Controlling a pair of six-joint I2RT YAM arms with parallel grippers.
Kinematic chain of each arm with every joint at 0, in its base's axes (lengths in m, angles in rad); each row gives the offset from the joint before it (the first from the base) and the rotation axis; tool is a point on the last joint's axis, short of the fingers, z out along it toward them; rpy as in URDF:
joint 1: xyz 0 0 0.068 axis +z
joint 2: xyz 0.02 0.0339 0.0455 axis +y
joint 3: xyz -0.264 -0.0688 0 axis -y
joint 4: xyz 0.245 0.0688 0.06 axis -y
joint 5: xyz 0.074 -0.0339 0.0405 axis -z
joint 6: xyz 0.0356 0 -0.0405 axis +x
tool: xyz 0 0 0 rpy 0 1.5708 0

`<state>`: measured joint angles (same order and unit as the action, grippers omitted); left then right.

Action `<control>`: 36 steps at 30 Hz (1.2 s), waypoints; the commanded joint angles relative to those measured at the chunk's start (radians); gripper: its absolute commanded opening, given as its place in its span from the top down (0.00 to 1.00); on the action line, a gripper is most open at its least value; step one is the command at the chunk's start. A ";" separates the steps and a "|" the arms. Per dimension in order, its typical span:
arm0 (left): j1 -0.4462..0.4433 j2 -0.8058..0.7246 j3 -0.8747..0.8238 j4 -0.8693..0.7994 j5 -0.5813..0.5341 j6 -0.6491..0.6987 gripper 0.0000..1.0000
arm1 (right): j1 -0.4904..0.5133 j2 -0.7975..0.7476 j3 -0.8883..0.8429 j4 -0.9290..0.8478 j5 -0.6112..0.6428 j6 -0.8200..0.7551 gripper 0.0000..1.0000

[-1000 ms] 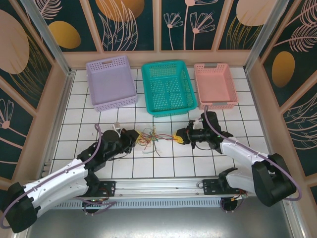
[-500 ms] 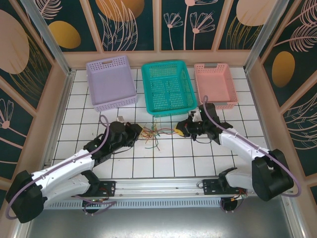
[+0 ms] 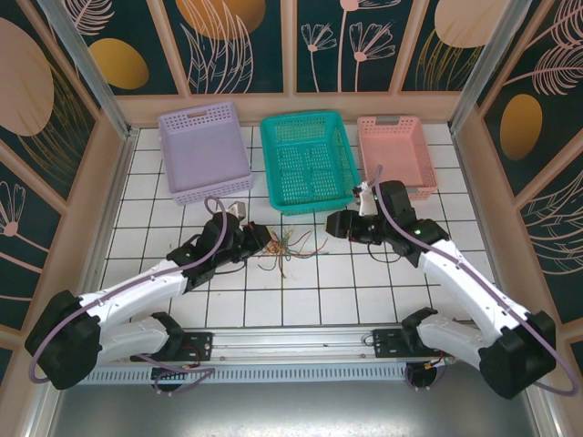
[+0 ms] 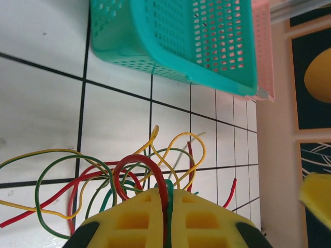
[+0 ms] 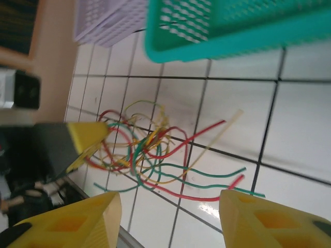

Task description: Untangle the cables

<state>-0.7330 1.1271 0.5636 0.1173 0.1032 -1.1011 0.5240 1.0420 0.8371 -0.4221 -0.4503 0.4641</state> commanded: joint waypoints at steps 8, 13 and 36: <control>0.002 0.019 0.042 -0.002 0.005 0.051 1.00 | 0.093 0.215 0.061 -0.130 -0.037 0.186 0.46; 0.002 0.031 0.019 0.061 0.039 0.046 1.00 | 0.095 0.278 0.140 -0.081 -0.062 0.219 0.53; 0.001 0.132 0.069 0.206 0.224 0.136 1.00 | 0.136 0.372 0.076 0.077 -0.158 0.217 0.43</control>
<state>-0.7330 1.2556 0.6014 0.2359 0.3107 -0.9234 0.6510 1.3914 0.9222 -0.3542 -0.5884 0.6693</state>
